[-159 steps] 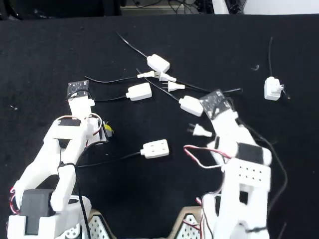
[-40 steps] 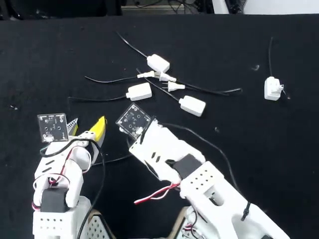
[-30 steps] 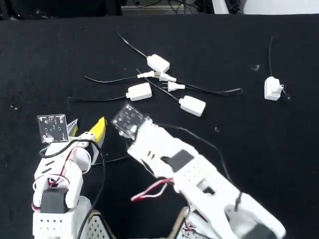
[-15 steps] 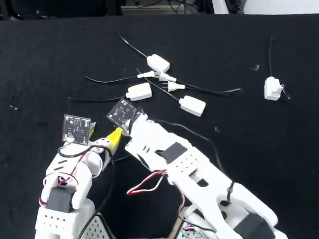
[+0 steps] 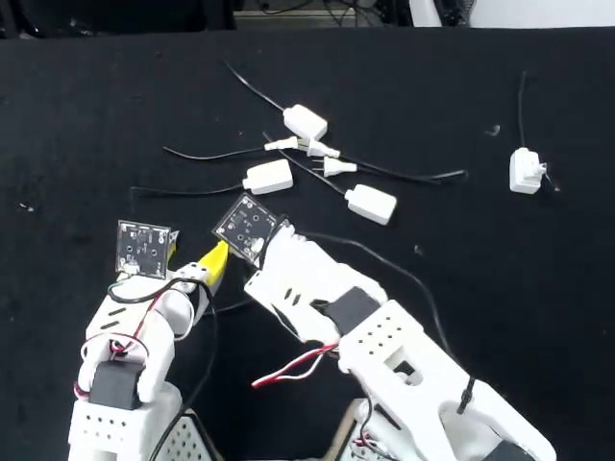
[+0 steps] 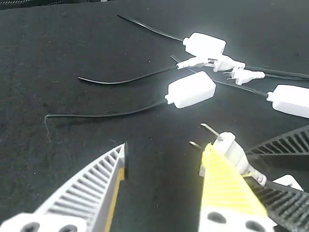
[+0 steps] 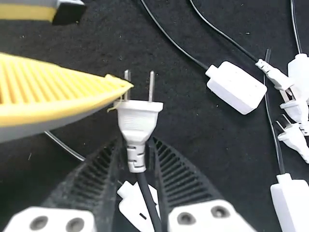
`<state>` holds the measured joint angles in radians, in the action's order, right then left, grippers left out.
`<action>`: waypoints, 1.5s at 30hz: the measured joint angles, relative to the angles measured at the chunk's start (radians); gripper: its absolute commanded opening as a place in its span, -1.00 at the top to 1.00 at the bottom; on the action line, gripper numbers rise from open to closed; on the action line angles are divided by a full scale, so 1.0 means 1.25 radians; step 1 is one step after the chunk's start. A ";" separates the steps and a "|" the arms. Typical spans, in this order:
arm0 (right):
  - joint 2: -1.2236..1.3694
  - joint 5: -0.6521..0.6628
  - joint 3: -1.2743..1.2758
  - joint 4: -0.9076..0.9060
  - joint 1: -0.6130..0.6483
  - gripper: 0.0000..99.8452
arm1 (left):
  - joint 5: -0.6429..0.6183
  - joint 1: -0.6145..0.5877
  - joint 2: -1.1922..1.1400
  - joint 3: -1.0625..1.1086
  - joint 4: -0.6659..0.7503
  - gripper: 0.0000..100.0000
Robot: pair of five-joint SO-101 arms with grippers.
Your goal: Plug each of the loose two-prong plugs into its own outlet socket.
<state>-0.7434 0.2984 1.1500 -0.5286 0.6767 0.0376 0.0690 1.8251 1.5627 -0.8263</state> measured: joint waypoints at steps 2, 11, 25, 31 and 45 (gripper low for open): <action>0.000 -0.001 0.000 0.000 0.000 0.98 | 0.000 0.000 0.000 0.000 0.000 0.50; -0.001 -0.001 0.000 0.000 0.001 0.98 | 0.000 -0.011 -0.002 -0.001 0.000 0.50; -0.009 -0.001 0.000 -0.027 0.060 0.98 | -0.029 -0.076 -0.007 0.005 0.033 0.50; -0.009 -0.001 0.000 -0.036 0.064 0.98 | -0.017 -0.077 -0.007 0.025 0.052 0.50; -0.009 0.000 0.000 -0.036 0.065 0.98 | -0.018 -0.077 -0.006 0.041 0.052 0.50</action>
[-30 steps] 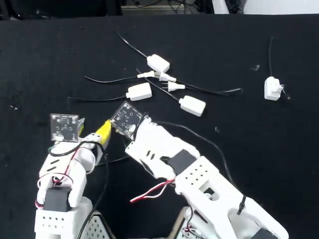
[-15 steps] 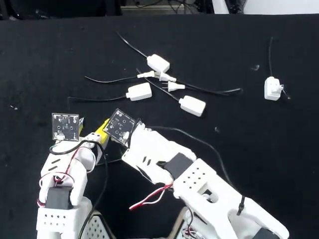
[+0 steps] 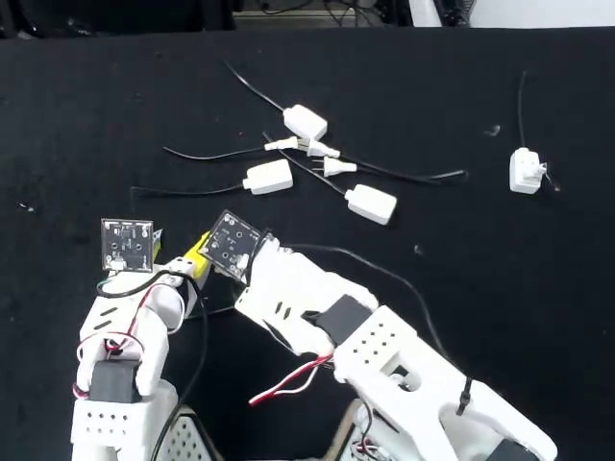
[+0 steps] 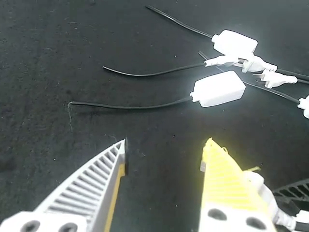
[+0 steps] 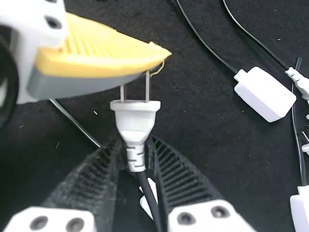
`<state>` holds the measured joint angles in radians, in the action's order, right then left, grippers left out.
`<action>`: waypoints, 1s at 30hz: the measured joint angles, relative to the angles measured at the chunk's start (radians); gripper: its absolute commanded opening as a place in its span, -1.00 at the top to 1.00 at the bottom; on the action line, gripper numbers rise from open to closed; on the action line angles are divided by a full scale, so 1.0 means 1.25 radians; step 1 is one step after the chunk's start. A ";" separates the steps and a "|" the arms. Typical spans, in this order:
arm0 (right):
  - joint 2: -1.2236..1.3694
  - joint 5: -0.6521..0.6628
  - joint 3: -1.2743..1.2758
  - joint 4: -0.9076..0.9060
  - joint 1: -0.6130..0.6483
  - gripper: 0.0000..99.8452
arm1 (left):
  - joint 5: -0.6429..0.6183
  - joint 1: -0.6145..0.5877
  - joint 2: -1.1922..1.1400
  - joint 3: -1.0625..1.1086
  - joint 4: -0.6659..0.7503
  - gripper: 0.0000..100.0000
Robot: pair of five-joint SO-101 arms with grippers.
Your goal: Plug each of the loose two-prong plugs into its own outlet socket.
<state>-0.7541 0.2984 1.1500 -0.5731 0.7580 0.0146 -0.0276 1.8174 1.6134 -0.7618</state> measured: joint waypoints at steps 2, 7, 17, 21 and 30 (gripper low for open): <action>0.000 0.000 0.000 0.000 0.000 0.98 | 0.000 0.000 0.000 0.000 0.000 0.50; 0.000 0.000 0.000 0.000 0.000 0.98 | 0.000 0.000 0.000 0.000 0.000 0.50; 0.000 0.001 -0.025 -0.063 -0.001 0.98 | 0.001 0.000 -0.002 0.012 0.000 0.50; 0.000 0.001 -0.034 -0.082 -0.001 0.98 | 0.001 0.001 -0.001 0.012 0.000 0.50; 0.000 0.001 -0.083 -0.125 -0.001 0.98 | 0.001 0.000 0.006 0.011 0.000 0.50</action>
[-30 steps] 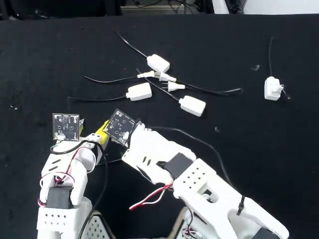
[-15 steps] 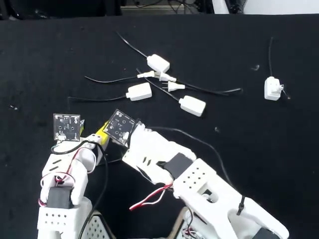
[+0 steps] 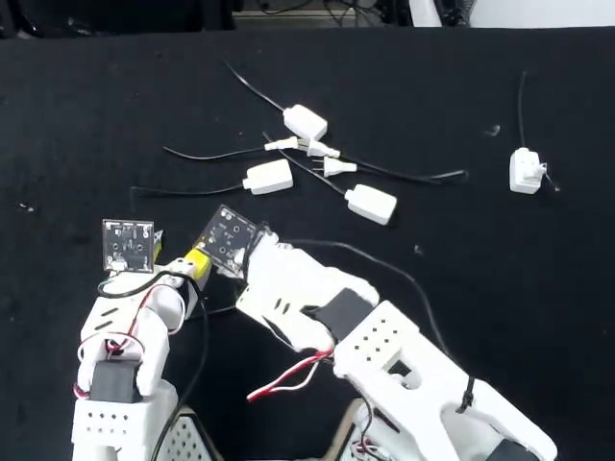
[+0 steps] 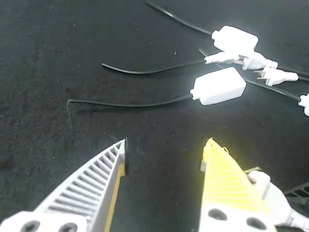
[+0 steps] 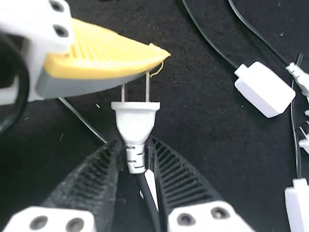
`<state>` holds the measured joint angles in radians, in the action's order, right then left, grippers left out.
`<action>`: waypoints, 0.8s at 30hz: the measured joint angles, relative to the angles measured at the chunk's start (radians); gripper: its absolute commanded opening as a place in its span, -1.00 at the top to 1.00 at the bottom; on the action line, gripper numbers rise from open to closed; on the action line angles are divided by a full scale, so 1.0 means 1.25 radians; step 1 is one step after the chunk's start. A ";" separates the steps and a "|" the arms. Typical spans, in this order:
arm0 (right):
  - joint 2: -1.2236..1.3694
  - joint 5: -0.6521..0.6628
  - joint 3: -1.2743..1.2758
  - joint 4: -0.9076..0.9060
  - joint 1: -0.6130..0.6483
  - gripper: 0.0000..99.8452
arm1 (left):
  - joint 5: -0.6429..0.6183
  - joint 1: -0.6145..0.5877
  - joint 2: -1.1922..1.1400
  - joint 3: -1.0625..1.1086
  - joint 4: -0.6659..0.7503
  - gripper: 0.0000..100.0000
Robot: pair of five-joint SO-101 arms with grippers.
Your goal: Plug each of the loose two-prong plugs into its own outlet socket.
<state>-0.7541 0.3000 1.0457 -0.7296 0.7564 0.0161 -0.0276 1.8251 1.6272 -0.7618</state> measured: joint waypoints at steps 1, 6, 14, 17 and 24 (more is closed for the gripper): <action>0.000 0.000 -0.012 -0.012 0.000 0.98 | 0.000 0.000 0.000 0.000 0.000 0.50; 0.000 0.000 -0.063 -0.050 0.002 0.98 | 0.000 -0.002 0.000 0.000 0.000 0.50; 0.000 0.000 -0.086 -0.050 0.001 0.98 | 0.000 -0.001 -0.007 0.000 -0.010 0.50; 0.000 0.000 -0.086 -0.050 0.001 0.98 | 0.000 -0.001 -0.007 0.000 -0.010 0.50; 0.000 0.002 -0.086 -0.054 0.001 0.98 | 0.000 -0.004 -0.007 0.000 -0.010 0.50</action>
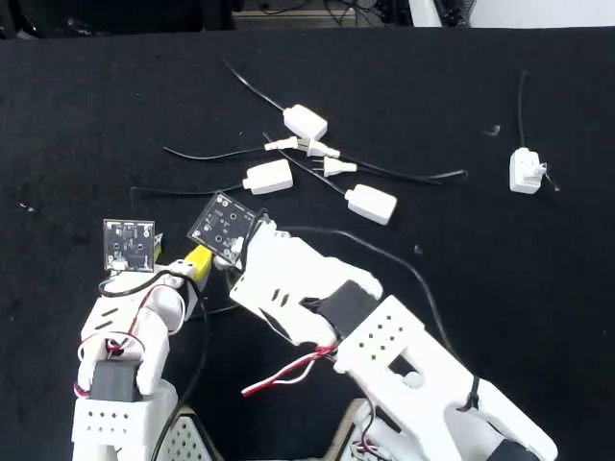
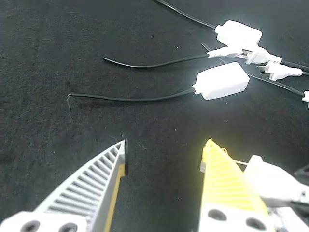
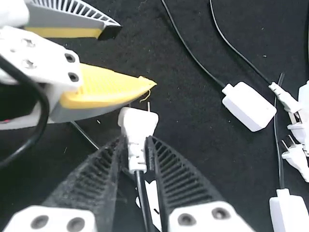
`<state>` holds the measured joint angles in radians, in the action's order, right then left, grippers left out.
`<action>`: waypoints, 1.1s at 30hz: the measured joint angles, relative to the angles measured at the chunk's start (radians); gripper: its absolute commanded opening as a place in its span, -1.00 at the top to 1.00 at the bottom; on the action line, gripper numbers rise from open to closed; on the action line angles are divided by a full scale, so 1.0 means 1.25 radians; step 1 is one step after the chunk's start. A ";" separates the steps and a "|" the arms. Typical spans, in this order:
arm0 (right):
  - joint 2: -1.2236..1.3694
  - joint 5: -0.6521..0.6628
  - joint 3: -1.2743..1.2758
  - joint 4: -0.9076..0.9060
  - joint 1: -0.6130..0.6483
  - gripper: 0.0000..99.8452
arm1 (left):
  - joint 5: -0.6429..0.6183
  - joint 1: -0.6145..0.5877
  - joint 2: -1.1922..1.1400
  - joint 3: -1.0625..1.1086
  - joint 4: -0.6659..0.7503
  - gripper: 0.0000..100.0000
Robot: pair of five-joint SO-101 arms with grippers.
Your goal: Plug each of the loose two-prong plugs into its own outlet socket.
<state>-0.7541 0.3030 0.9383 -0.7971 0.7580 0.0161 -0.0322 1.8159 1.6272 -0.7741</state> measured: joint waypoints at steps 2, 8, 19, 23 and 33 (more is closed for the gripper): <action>0.000 0.014 -0.001 -0.015 0.000 0.98 | 0.002 0.000 0.000 0.000 0.000 0.50; 0.000 0.022 -0.063 -0.056 0.000 0.98 | 0.000 -0.001 0.000 0.000 0.000 0.50; 0.000 0.022 -0.071 -0.061 0.000 0.98 | 0.002 -0.002 0.000 0.000 0.000 0.50; 0.000 0.022 -0.071 -0.061 0.000 0.98 | 0.002 -0.002 0.000 0.000 0.000 0.50; 0.000 0.022 -0.071 -0.080 0.005 0.98 | -0.038 -0.088 0.000 0.000 0.000 0.50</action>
<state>-0.7541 0.3307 0.8493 -0.8968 0.7641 -0.0315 -0.1427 1.8159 1.6272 -0.7741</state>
